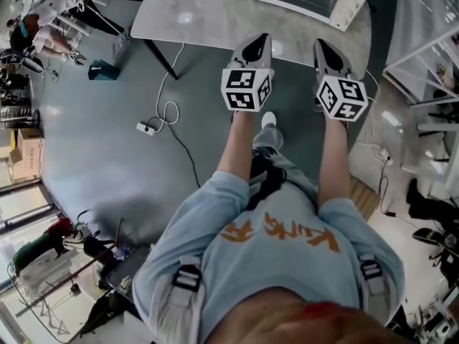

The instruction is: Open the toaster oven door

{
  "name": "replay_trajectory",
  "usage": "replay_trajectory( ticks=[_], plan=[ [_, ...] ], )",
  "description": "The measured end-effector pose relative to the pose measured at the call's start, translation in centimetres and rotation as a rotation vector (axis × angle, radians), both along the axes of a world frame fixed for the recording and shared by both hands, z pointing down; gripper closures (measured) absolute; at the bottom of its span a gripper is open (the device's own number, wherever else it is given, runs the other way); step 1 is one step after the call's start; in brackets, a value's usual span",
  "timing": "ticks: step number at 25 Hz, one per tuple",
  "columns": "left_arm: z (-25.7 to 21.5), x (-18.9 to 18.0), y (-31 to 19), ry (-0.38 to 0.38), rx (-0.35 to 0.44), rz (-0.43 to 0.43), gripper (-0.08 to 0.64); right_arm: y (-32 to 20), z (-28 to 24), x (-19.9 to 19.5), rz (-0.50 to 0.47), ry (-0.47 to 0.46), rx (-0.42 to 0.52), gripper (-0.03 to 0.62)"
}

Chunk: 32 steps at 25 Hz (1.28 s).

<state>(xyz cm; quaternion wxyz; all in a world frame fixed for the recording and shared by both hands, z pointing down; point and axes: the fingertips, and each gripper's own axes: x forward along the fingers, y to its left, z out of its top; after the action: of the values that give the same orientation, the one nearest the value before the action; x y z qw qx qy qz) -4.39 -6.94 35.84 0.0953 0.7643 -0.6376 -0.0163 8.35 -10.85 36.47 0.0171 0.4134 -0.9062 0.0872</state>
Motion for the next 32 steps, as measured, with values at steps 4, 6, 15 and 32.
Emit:
replay_trajectory(
  ticks=[4,6,15,32],
  plan=[
    [0.9,-2.7,-5.6,-0.027,-0.025,0.060,0.558,-5.6,0.7,-3.8,-0.006,0.019,-0.017,0.592],
    [0.8,-3.1,-8.2,-0.086,-0.019,0.117,0.558,-8.1,0.4,-5.5,-0.015,0.044,0.004,0.592],
    [3.1,-3.3,-14.5,-0.138,-0.036,0.196,0.558,-12.6,2.9,-7.3,-0.037,0.183,0.004,0.592],
    [3.3,0.2,-22.0,-0.477,-0.053,0.389,0.517,-18.8,3.1,-6.8,-0.105,0.456,0.070,0.498]
  ],
)
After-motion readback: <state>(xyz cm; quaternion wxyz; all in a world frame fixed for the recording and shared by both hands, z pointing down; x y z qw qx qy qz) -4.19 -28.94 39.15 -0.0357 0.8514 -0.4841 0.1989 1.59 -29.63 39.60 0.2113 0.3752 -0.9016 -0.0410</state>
